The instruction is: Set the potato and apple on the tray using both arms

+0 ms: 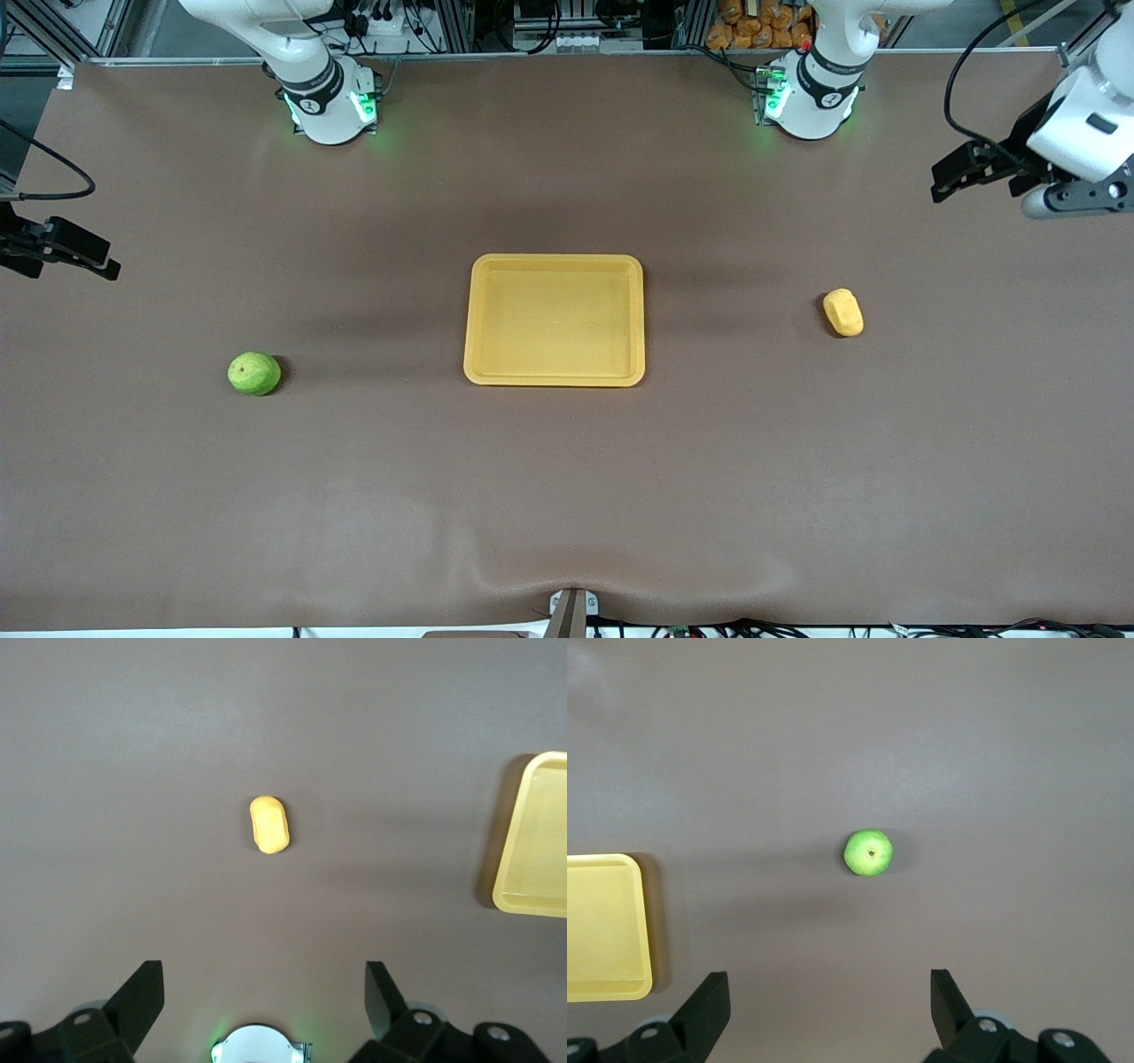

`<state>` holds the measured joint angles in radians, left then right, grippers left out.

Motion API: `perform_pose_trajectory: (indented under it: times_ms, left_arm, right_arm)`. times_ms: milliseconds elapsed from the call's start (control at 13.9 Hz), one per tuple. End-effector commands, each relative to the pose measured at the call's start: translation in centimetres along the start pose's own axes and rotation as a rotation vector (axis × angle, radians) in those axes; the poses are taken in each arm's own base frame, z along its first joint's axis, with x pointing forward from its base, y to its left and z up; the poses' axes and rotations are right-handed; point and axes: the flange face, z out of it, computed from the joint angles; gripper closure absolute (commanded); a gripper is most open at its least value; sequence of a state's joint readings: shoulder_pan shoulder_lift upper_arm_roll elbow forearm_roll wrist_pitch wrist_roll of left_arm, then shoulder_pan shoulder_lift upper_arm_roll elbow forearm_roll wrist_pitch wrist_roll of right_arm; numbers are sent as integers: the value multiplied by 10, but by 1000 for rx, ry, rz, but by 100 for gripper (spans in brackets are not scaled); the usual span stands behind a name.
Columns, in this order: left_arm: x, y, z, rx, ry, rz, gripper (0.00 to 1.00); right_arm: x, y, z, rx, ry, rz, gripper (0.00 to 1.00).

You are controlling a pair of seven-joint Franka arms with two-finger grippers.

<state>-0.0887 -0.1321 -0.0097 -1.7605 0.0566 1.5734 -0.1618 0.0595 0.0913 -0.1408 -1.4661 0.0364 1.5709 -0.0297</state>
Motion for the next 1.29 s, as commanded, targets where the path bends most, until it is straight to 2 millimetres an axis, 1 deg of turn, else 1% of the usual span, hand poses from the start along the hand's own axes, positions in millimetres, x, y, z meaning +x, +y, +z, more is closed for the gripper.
perform_pose_trajectory:
  times_ms: [0, 72, 215, 359, 502, 645, 717, 789, 932, 1076, 1219]
  left_arm:
    - [-8, -13, 24, 5, 25, -26, 0]
    - [-7, -12, 36, 5, 27, -24, 0]
    - [-6, -9, 67, 5, 27, -28, 0]
    - [-10, -4, 100, 3, 43, -96, 0]
    - [-22, 27, 127, 16, 94, -179, 0]
    - [-29, 55, 149, 87, 126, -257, 0]
    - [-31, 64, 159, 120, 146, -267, 0]
    - [-29, 67, 168, 126, 137, -281, 0]
    - [-24, 67, 185, 134, 104, -285, 0]
    - [-18, 51, 199, 129, 90, -317, 0]
    - [-18, 46, 218, 112, 94, -326, 0]
  right_arm:
    - [4, -2, -4, 15, 10, 1, 0]
    - [4, -2, -4, 13, 10, -2, 0]
    - [4, -3, -4, 12, 10, -2, 0]
    - [4, -3, -4, 10, 10, -2, 0]
    - [5, -3, -2, 12, 7, -2, 0]
    - [7, -3, -4, 17, 25, 1, 0]
    - [10, -5, -3, 36, 38, 4, 0]
    - [14, -11, 1, 81, 43, 4, 0]
    - [18, -10, 9, 161, 28, 22, 0]
    - [22, -16, 17, 159, 17, 15, 0]
    - [27, -16, 30, 158, -3, 18, 0]
